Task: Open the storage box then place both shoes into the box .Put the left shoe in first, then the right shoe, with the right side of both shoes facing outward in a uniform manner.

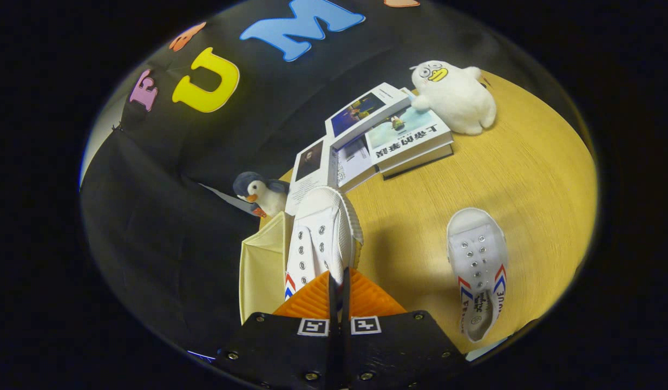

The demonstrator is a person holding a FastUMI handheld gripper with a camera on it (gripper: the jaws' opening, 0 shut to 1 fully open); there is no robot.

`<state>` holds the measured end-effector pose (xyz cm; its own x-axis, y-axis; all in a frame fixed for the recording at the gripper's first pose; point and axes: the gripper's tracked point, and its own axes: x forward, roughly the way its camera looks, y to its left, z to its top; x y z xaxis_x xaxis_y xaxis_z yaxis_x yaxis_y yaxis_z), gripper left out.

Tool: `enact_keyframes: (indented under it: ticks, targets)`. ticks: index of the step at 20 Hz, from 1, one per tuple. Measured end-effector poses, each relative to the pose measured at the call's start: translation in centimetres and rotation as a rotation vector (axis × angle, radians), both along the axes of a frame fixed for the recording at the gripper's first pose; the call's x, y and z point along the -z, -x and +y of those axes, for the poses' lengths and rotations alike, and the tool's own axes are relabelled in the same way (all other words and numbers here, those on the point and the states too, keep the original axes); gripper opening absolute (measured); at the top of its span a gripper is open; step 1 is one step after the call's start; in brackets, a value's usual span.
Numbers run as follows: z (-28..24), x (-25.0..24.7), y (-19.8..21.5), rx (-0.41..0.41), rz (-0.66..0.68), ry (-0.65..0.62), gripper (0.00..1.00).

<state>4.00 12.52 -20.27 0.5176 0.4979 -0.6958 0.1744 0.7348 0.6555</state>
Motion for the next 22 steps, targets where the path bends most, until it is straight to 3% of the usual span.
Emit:
enact_keyframes:
  ticks: [12, 22]
  targets:
    - [10.8, -2.6, -1.6, -0.140, -0.049, -0.003, 0.01]
    - [17.7, 1.4, -0.8, -0.230, -0.013, 0.098, 0.01]
